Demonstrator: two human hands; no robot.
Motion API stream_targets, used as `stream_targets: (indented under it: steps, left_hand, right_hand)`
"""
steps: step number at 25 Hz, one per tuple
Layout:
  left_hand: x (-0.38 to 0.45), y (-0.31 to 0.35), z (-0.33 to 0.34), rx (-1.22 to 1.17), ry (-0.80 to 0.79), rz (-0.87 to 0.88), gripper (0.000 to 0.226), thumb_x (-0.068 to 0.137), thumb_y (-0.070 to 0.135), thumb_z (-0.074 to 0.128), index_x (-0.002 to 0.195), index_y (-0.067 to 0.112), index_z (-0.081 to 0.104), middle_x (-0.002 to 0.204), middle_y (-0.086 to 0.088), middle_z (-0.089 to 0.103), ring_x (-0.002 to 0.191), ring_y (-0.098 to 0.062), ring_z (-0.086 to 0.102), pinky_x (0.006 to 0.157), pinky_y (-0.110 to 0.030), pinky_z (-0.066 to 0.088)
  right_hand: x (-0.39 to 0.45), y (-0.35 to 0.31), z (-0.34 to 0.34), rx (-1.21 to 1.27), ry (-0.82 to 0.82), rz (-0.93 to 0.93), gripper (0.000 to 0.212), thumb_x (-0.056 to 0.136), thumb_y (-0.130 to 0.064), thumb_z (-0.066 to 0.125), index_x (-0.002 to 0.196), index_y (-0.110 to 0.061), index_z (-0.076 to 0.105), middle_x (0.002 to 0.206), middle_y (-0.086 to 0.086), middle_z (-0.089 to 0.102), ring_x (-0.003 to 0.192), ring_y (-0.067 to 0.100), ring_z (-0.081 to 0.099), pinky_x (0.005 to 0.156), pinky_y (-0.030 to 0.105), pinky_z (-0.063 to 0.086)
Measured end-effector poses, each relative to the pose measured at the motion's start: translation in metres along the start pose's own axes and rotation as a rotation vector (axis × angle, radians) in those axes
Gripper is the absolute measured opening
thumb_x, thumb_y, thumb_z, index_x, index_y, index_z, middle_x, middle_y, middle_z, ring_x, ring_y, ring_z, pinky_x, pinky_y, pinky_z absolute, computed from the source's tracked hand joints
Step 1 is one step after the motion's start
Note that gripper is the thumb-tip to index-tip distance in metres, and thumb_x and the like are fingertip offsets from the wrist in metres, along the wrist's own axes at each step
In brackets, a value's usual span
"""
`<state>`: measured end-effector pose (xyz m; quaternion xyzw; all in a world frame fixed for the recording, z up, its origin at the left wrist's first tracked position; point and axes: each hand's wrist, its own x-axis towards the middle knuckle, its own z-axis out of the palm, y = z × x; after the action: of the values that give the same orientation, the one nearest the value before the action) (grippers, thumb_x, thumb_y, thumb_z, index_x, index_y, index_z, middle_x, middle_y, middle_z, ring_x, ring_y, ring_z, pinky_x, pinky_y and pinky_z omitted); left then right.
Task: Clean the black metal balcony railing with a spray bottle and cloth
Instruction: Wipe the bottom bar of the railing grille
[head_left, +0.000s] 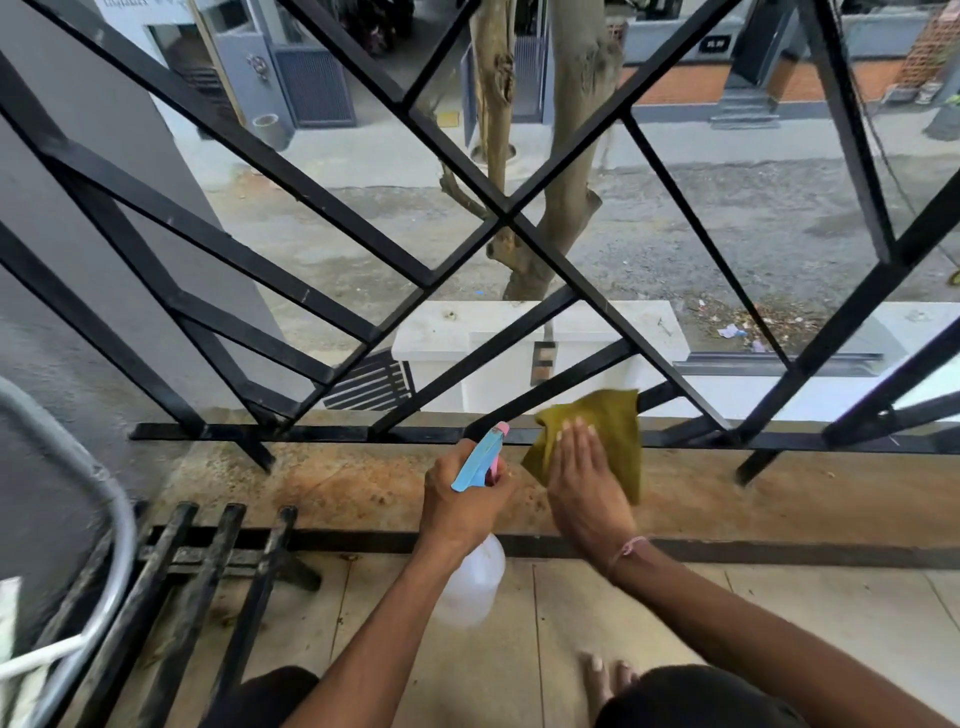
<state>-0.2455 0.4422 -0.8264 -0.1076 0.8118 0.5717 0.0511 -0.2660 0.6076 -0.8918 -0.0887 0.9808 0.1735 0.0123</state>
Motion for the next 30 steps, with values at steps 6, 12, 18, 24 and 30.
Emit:
stream_targets:
  steps: [6, 12, 18, 24, 30]
  left_hand:
    - [-0.003, -0.005, -0.035, -0.01, 0.102, -0.01, 0.016, 0.086, 0.019, 0.077, 0.082, 0.022, 0.061, 0.079, -0.007, 0.056, 0.074, -0.018, 0.056, 0.066, -0.038, 0.059]
    - [-0.006, 0.007, -0.055, -0.074, 0.15, -0.022, 0.013, 0.087, 0.014, 0.077, 0.091, 0.012, 0.065, 0.087, -0.012, 0.059, 0.076, -0.019, 0.06, 0.071, -0.04, 0.062]
    - [-0.004, 0.015, -0.079, -0.271, 0.316, -0.092, 0.036, 0.09, 0.023, 0.078, 0.121, 0.023, 0.061, 0.107, -0.005, 0.061, 0.095, -0.023, 0.066, 0.057, -0.015, 0.052]
    - [0.005, 0.032, -0.096, -0.297, 0.462, -0.033, 0.032, 0.089, 0.022, 0.079, 0.118, 0.018, 0.066, 0.105, -0.011, 0.064, 0.091, -0.023, 0.066, 0.061, -0.016, 0.054]
    - [-0.01, 0.086, -0.122, -0.224, 0.612, -0.09, 0.028, 0.085, 0.009, 0.081, 0.083, 0.027, 0.059, 0.078, -0.003, 0.06, 0.073, -0.02, 0.062, 0.063, -0.035, 0.058]
  right_hand:
    - [0.029, -0.054, -0.007, 0.431, 0.014, -0.157, 0.07, 0.1, -0.018, 0.038, 0.156, 0.006, 0.003, 0.164, 0.028, -0.001, 0.152, 0.043, -0.009, 0.122, 0.051, -0.01]
    - [0.011, -0.033, -0.044, 1.397, -0.081, 0.077, 0.031, 0.109, -0.032, 0.034, 0.126, -0.03, 0.06, 0.136, 0.005, 0.06, 0.131, 0.023, 0.051, 0.113, 0.046, 0.039]
    - [-0.019, -0.007, -0.134, 2.219, -0.321, 0.628, 0.02, 0.105, -0.036, 0.043, 0.103, -0.026, 0.06, 0.1, 0.005, 0.07, 0.094, 0.026, 0.063, 0.072, 0.044, 0.05]
    - [-0.006, 0.005, -0.201, 2.255, -0.407, 0.612, 0.018, 0.105, -0.033, 0.043, 0.103, -0.024, 0.059, 0.096, 0.006, 0.072, 0.095, 0.027, 0.067, 0.081, 0.045, 0.053]
    - [0.006, 0.013, -0.279, 2.164, -0.581, 0.703, 0.018, 0.106, -0.025, 0.045, 0.101, -0.015, 0.06, 0.081, 0.012, 0.074, 0.085, 0.036, 0.068, 0.068, 0.042, 0.054]
